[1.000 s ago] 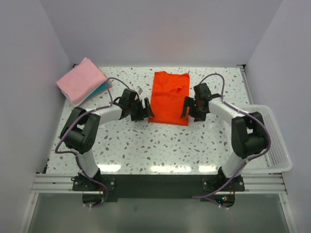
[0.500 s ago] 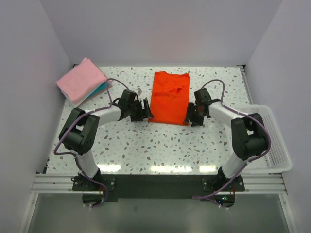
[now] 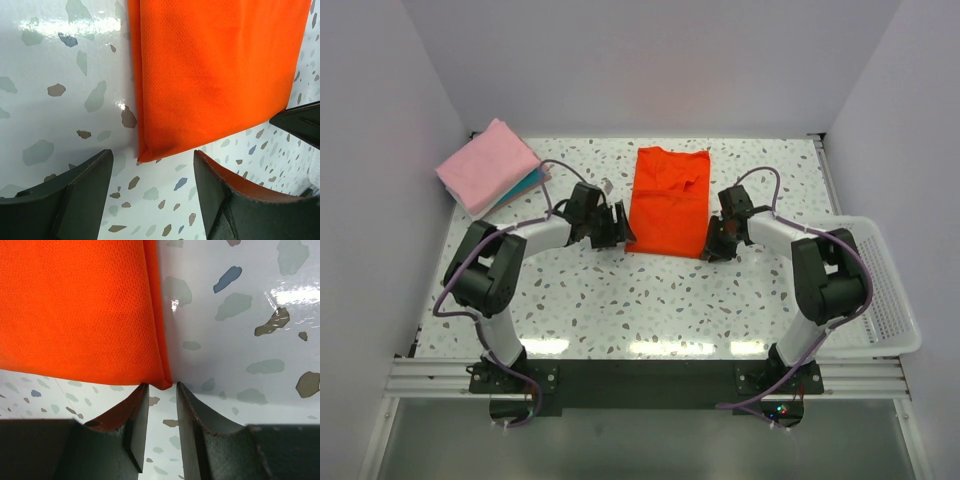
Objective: Fold and stack the t-shirts
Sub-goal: Fold the tshirt
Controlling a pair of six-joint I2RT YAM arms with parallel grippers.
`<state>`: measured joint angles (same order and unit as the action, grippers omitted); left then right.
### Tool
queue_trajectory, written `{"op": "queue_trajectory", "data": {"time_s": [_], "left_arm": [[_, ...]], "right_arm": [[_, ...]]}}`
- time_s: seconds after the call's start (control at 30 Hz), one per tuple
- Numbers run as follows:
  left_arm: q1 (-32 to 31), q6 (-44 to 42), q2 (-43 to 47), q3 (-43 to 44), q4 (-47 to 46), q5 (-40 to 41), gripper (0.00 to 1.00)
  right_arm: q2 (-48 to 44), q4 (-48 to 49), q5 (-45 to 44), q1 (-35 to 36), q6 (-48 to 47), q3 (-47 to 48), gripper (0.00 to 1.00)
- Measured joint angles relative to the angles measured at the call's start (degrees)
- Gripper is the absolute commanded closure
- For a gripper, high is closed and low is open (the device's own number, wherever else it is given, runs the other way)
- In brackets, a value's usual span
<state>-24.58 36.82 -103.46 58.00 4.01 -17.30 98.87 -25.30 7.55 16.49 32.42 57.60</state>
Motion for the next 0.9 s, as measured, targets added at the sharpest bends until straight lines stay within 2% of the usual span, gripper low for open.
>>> {"op": "queue_trajectory", "data": {"time_s": [0.1,0.27,0.37,0.9], "left_arm": [[0.00,0.00,-0.70,1.01,0.37,0.17,0.33],[0.00,-0.02,-2.25,3.04,1.64,0.70,0.40],[-0.09,-0.02,-3.28,3.82,1.97,1.07,0.44],[-1.88,0.00,-3.85,4.20,4.33,1.33,0.61]], "right_arm": [[0.07,0.31,0.04,0.00,0.02,0.00,0.71],[0.42,0.94,0.33,0.00,-0.07,0.00,0.84],[0.76,1.36,1.03,0.00,-0.07,0.02,0.88],[0.87,1.62,1.11,0.00,-0.04,0.02,0.93]]}}
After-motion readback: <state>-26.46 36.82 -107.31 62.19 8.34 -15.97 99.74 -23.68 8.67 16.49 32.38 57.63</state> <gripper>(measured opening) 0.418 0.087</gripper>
